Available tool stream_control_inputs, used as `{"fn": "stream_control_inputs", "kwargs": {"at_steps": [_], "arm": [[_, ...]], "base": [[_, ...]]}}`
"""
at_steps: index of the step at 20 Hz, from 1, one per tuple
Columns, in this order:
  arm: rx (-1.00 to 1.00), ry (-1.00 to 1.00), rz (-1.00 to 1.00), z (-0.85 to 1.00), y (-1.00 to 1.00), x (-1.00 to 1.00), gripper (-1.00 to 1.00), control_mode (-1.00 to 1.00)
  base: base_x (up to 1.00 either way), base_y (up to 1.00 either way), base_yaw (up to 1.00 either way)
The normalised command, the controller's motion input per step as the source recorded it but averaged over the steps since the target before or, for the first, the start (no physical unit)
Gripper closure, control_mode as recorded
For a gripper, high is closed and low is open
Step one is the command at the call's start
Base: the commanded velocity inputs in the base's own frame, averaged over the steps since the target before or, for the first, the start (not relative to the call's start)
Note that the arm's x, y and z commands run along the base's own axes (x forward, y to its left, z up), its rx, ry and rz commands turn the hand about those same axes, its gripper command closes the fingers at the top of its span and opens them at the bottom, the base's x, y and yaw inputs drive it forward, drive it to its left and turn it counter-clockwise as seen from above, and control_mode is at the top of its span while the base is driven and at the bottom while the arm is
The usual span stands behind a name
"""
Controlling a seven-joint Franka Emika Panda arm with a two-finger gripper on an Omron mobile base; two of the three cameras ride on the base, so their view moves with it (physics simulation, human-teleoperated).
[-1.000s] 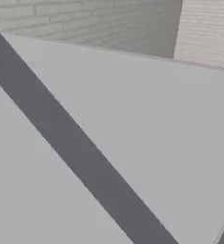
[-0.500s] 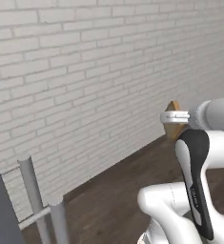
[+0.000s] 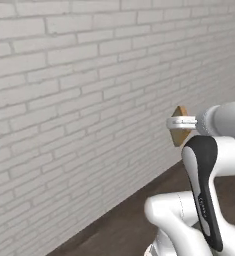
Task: Start the toaster. Once the lever pops up, take the bread to the plate on the dining counter.
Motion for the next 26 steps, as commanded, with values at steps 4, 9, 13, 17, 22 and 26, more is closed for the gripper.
{"fn": "stream_control_inputs", "kwargs": {"at_steps": [4, 9, 13, 17, 22, 26], "arm": [[0.00, 0.00, 0.00, 0.00, 0.00, 0.00, 1.00, 1.00], [0.00, 0.00, 0.00, 0.00, 0.00, 0.00, 1.00, 1.00], [0.00, 0.00, 0.00, 0.00, 0.00, 0.00, 1.00, 1.00], [0.00, 0.00, 0.00, 0.00, 0.00, 0.00, 1.00, 1.00], [0.00, 0.00, 0.00, 0.00, 0.00, 0.00, 1.00, 1.00], [0.00, 0.00, 0.00, 0.00, 0.00, 0.00, 1.00, 1.00]], "base": [[0.97, -0.09, -0.13], [0.82, -0.11, -0.47], [0.40, -0.05, -0.71], [0.30, 0.00, -0.77], [0.35, 0.03, -0.79], [0.50, 0.26, -0.77]]}}
